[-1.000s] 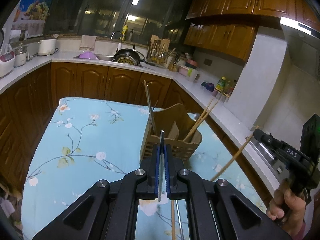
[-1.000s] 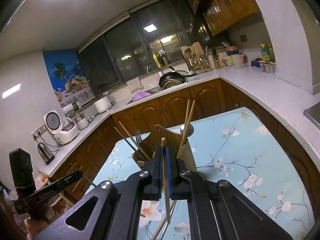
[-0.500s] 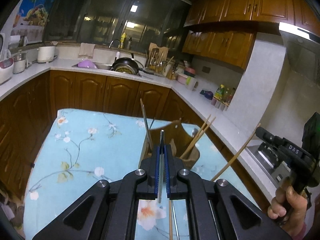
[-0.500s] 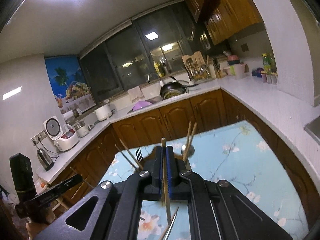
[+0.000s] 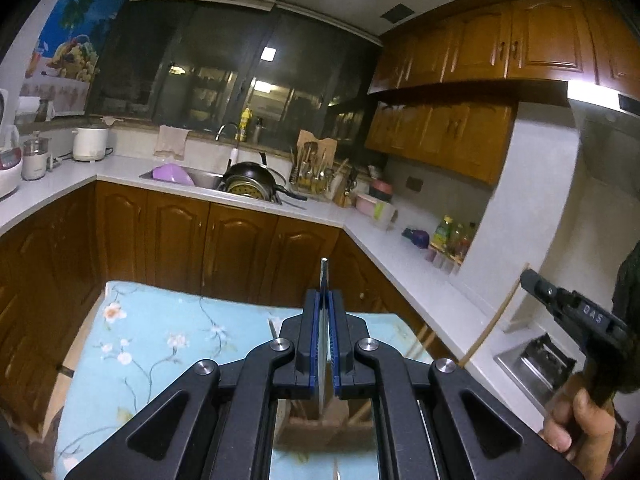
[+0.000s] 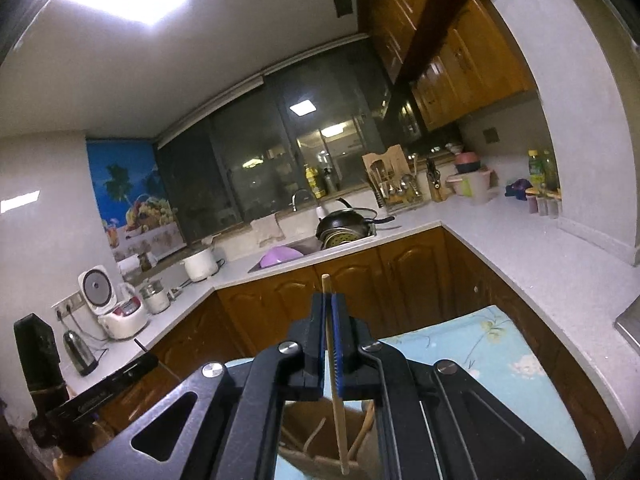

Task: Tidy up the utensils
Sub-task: 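Lift both held chopsticks and lower them into the wooden holder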

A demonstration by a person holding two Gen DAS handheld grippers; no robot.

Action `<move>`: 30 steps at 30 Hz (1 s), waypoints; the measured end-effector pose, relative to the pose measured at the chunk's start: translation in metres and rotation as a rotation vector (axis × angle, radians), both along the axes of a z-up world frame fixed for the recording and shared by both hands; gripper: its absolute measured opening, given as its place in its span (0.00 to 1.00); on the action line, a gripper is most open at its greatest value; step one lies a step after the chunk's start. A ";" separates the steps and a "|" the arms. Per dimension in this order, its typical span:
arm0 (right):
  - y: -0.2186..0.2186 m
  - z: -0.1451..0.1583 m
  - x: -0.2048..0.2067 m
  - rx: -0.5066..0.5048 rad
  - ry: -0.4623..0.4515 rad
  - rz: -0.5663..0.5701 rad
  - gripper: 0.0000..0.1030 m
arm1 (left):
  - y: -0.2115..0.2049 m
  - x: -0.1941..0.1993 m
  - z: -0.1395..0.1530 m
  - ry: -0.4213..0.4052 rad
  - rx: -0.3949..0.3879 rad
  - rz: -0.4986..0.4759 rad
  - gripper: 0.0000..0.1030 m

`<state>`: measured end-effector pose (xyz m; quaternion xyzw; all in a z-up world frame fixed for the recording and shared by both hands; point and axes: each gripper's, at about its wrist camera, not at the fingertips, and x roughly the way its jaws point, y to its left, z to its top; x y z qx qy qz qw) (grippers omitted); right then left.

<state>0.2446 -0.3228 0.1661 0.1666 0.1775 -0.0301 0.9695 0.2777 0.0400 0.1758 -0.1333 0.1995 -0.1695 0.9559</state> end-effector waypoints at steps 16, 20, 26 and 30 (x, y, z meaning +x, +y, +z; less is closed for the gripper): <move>-0.015 -0.092 0.024 0.084 0.132 -0.024 0.00 | -0.032 0.056 -0.087 0.133 0.056 0.013 0.03; -0.017 -0.109 0.024 0.095 0.175 -0.028 0.00 | -0.032 0.070 -0.097 0.180 0.050 0.005 0.03; -0.020 -0.119 0.022 0.108 0.211 -0.034 0.00 | -0.030 0.068 -0.091 0.183 0.051 -0.003 0.04; -0.020 -0.122 0.017 0.114 0.226 -0.027 0.00 | -0.026 0.070 -0.089 0.197 0.037 -0.007 0.04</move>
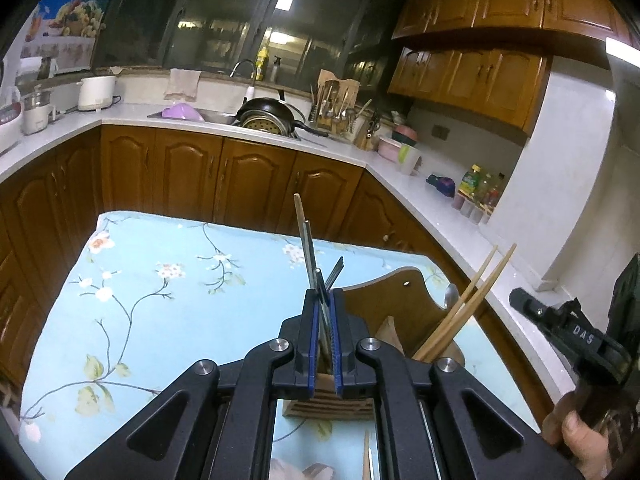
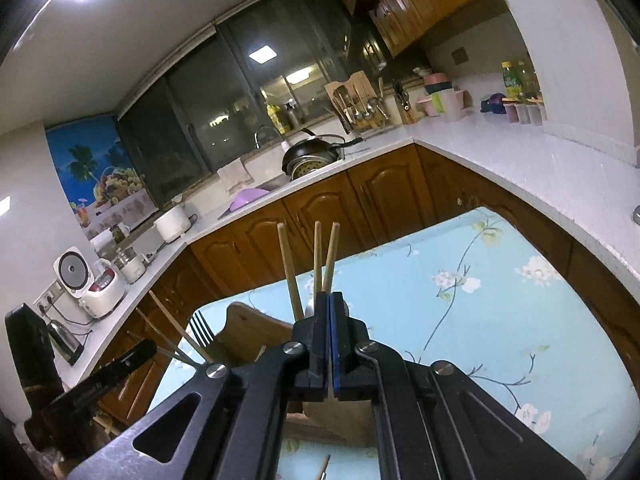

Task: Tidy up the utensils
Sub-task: 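Lift both held chopsticks and lower them into the wooden holder, then open both tools to release the chopsticks in the holder, then move both open tools back over the remaining chopsticks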

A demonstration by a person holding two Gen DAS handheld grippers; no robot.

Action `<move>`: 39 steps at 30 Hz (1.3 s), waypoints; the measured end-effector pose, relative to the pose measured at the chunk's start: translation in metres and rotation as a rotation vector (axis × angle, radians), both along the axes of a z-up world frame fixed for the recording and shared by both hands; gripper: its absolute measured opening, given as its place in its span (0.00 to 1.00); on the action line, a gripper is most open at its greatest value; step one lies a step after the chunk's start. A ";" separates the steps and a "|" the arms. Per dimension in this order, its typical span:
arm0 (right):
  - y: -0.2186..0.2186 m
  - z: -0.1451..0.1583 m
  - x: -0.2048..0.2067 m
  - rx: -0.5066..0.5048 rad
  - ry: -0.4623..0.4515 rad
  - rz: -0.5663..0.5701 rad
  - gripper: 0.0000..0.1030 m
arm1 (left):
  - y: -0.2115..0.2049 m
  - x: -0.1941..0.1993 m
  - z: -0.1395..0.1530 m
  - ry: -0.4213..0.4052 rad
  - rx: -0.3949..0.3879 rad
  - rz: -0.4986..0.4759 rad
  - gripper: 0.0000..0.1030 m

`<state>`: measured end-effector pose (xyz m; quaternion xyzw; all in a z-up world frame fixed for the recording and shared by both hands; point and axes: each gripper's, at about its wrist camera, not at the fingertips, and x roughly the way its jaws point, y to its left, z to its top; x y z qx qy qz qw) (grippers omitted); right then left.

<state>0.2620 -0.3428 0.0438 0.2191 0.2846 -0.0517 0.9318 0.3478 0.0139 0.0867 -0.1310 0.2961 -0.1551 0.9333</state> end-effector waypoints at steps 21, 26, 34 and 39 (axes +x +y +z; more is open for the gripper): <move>0.015 -0.006 -0.063 0.023 0.021 0.034 0.59 | 0.016 -0.083 -0.007 0.034 0.030 0.019 0.65; 0.019 -0.016 -0.089 0.007 0.048 0.040 0.69 | 0.017 -0.111 -0.015 0.077 0.041 0.014 0.68; 0.026 -0.038 -0.129 -0.018 0.112 0.040 0.69 | 0.012 -0.136 -0.033 0.172 0.065 -0.011 0.68; 0.028 -0.049 -0.147 -0.019 0.141 0.036 0.69 | 0.009 -0.145 -0.041 0.217 0.080 -0.022 0.68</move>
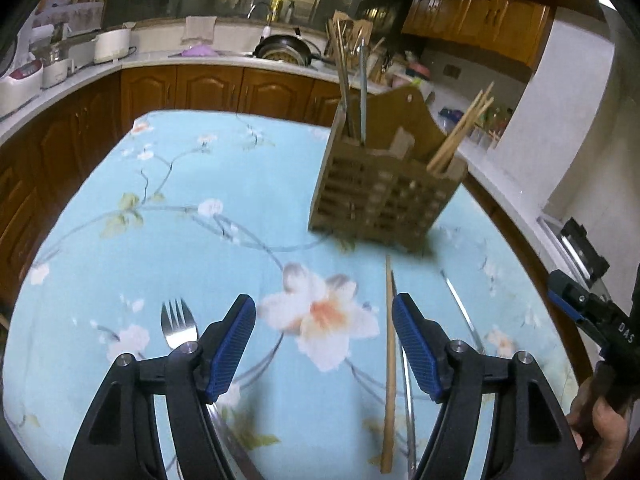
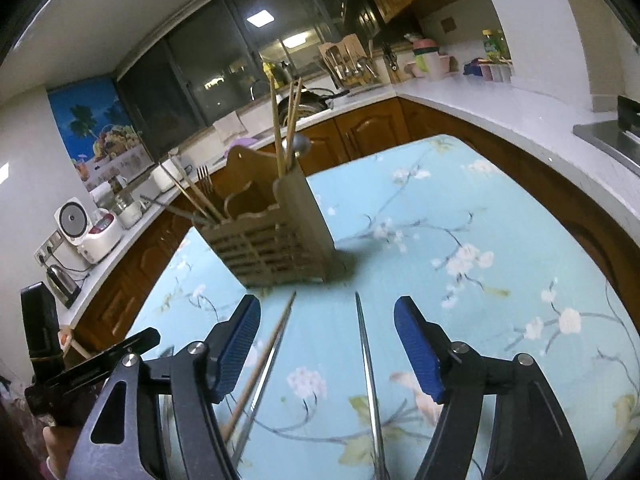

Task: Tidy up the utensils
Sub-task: 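Move both open tools back over the remaining chopsticks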

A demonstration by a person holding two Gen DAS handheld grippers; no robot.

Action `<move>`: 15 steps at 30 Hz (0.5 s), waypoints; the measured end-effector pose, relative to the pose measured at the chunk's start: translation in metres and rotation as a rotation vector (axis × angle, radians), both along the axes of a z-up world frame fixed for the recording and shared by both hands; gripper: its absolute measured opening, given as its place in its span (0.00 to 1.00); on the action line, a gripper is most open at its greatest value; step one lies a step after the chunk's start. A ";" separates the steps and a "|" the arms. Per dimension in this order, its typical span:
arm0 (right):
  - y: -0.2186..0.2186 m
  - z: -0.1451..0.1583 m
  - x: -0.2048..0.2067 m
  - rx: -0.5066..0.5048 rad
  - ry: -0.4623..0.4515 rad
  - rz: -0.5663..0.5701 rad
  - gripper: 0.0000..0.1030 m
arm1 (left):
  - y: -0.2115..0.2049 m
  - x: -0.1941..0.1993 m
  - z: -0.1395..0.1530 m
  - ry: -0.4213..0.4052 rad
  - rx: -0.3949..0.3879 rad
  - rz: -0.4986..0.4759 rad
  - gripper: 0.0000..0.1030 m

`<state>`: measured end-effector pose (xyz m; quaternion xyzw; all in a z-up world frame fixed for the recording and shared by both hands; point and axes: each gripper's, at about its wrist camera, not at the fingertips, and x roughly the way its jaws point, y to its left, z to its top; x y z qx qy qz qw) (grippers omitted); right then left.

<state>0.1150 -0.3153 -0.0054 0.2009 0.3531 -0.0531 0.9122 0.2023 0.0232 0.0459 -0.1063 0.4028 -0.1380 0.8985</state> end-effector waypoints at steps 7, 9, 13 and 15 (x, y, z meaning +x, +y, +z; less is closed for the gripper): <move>0.010 -0.014 -0.011 -0.019 0.038 0.017 0.69 | -0.007 -0.008 -0.015 0.043 0.019 -0.035 0.68; 0.011 -0.018 -0.013 -0.021 0.046 0.023 0.69 | -0.012 -0.009 -0.017 0.052 0.035 -0.050 0.68; 0.010 -0.022 -0.013 -0.022 0.058 0.022 0.69 | -0.020 -0.006 -0.020 0.072 0.060 -0.073 0.68; 0.009 -0.024 -0.011 -0.028 0.070 0.024 0.69 | -0.025 -0.003 -0.022 0.086 0.073 -0.090 0.68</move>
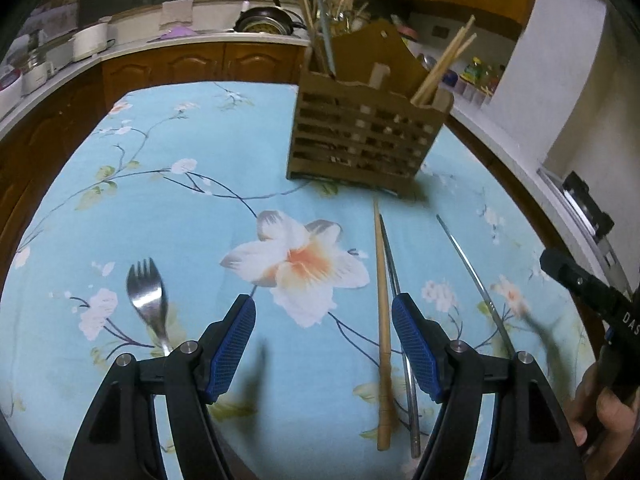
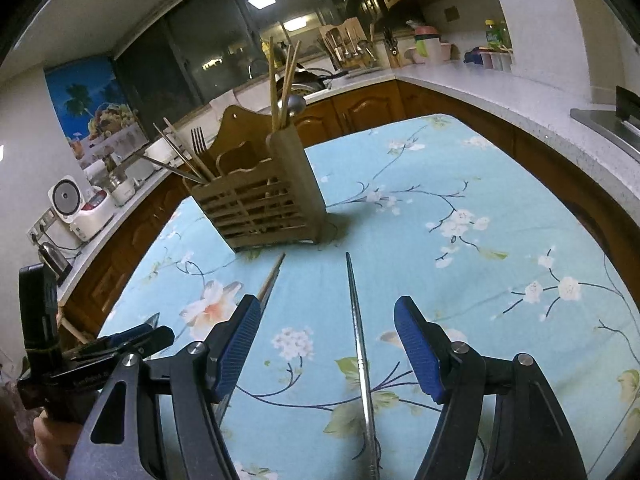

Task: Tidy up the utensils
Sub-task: 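Move both open tools back over the remaining chopsticks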

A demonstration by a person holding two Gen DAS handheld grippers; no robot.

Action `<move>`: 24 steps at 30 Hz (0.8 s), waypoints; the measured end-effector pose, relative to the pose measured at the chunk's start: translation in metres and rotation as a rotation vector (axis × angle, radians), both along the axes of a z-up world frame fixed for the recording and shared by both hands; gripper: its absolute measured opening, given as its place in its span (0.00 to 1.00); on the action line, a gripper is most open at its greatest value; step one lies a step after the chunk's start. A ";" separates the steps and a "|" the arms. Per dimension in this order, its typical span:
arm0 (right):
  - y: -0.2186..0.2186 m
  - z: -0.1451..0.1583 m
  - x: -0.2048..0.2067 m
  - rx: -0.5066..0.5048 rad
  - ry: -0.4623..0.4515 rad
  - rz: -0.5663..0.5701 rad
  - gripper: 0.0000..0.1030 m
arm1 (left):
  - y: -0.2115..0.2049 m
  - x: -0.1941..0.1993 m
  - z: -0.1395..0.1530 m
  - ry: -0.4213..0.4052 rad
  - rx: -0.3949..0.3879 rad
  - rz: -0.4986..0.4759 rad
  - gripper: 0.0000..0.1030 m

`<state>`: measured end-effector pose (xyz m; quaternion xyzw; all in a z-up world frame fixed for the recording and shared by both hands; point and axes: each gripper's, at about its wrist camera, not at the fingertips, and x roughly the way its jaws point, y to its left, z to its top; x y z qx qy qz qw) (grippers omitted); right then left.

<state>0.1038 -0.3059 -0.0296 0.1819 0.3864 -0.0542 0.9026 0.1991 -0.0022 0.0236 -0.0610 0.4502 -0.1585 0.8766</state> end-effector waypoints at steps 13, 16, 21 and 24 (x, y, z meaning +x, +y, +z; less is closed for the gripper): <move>-0.008 -0.021 0.010 0.004 0.068 0.006 0.69 | -0.044 0.032 -0.029 0.076 0.114 -0.082 0.67; -0.010 -0.023 0.013 0.002 0.077 0.008 0.69 | -0.050 0.042 -0.037 0.087 0.131 -0.085 0.67; -0.012 -0.031 0.021 0.001 0.099 0.011 0.69 | -0.058 0.060 -0.043 0.078 0.146 -0.091 0.68; -0.012 -0.038 0.029 -0.009 0.124 0.019 0.69 | -0.060 0.076 -0.046 0.076 0.146 -0.084 0.69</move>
